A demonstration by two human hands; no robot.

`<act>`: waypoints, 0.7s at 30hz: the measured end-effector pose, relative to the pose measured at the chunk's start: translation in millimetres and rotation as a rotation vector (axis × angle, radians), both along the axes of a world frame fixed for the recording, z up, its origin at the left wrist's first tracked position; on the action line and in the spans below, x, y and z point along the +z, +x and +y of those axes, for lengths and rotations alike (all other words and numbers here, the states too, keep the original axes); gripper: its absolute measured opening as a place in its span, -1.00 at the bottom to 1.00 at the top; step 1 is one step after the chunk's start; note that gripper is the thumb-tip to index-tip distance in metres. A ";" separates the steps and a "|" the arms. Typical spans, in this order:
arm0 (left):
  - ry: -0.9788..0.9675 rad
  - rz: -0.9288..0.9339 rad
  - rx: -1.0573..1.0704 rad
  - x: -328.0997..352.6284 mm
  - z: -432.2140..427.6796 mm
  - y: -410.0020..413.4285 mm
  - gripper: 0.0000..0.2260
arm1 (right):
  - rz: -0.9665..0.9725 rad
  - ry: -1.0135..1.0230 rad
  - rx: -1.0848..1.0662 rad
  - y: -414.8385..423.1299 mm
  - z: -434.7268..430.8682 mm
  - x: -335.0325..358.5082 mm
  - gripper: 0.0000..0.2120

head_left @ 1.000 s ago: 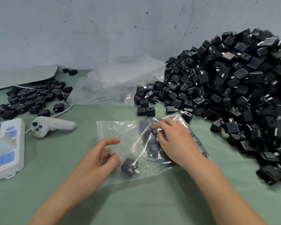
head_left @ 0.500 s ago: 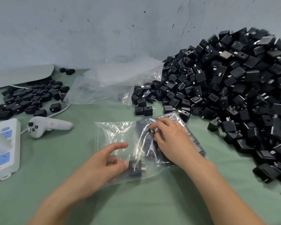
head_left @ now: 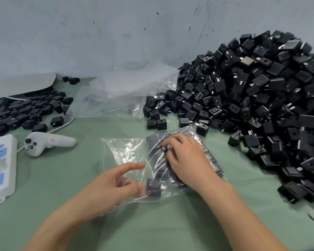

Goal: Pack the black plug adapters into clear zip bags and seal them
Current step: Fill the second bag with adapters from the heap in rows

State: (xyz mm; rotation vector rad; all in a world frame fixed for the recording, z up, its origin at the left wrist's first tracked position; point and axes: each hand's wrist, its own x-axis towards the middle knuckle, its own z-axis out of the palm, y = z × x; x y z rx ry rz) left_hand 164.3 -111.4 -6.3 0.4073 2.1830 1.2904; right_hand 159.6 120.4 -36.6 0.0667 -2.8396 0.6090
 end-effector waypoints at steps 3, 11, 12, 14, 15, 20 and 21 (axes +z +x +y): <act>-0.032 0.023 -0.054 -3.1 1.4 1.5 -0.56 | 0.002 0.008 0.006 0.7 0.7 0.1 -0.71; 0.019 -0.081 -0.169 -6.6 3.3 -3.6 -0.34 | -0.010 0.014 0.028 1.8 1.0 -0.8 -0.72; 0.019 -0.086 -0.161 -7.2 3.8 -4.1 -0.33 | -0.008 0.014 0.027 1.9 1.2 -1.0 -0.72; 0.004 -0.088 -0.152 -8.1 5.2 -4.6 -0.30 | 0.001 0.019 0.026 1.6 1.1 -1.3 -0.72; -0.003 -0.086 -0.154 -8.4 5.7 -4.4 -0.29 | 0.004 0.022 0.026 1.5 0.5 -1.6 -0.72; -0.025 -0.095 -0.225 -6.7 6.5 -3.2 -0.22 | 0.020 0.043 0.026 3.1 -2.0 -1.7 -0.72; -0.017 -0.098 -0.224 -7.0 6.8 -2.7 -0.21 | 0.018 0.045 0.026 3.1 -2.1 -1.4 -0.72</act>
